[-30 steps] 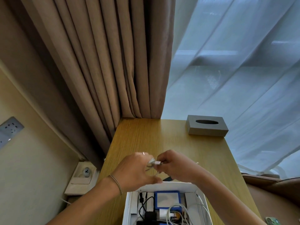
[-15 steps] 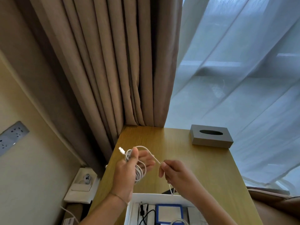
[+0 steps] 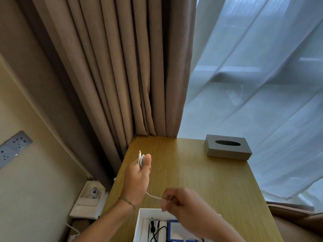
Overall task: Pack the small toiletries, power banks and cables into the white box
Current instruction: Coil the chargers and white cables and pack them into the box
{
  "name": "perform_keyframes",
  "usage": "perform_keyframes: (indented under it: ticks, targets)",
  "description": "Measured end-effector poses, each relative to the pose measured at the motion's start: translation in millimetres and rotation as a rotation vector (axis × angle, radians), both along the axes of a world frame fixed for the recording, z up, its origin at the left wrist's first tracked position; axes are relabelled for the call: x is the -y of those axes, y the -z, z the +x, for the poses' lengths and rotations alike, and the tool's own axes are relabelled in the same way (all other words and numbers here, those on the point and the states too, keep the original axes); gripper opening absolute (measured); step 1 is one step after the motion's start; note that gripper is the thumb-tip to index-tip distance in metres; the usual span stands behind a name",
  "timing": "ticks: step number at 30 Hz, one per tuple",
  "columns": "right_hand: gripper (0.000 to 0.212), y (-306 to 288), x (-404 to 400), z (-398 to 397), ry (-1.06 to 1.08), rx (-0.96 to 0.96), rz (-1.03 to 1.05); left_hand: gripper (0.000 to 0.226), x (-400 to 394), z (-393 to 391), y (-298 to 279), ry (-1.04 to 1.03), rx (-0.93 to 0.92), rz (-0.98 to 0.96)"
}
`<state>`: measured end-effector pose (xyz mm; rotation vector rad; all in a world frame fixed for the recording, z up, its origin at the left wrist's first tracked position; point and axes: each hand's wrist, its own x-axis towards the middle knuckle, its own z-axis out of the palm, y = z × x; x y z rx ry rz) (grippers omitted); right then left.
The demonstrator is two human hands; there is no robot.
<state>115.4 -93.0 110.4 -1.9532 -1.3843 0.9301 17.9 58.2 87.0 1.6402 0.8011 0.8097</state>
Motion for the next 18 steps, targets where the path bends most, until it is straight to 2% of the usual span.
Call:
perform_keyframes:
  ticks: [4,10,14,16,18]
  targets:
    - [0.019,-28.9,6.7,25.0,0.066,-0.197,0.095,0.063,8.5,-2.4,8.4,0.165,-0.122,0.161]
    - [0.023,-49.0,-1.4,60.4,0.254,-0.317,0.397,0.071,33.0,-15.6,23.4,0.465,-0.278,0.183]
    - [0.028,-37.3,-12.3,71.1,0.398,-0.325,0.447,0.064,43.5,-19.4,26.3,0.502,-0.154,-0.037]
    - [0.029,-23.5,-13.8,71.6,0.483,-0.313,0.432,0.066,42.5,-21.4,25.8,0.437,-0.056,-0.169]
    - [0.029,-8.0,-13.4,67.9,0.522,-0.290,0.400,0.055,40.5,-20.2,20.4,0.333,0.032,-0.245]
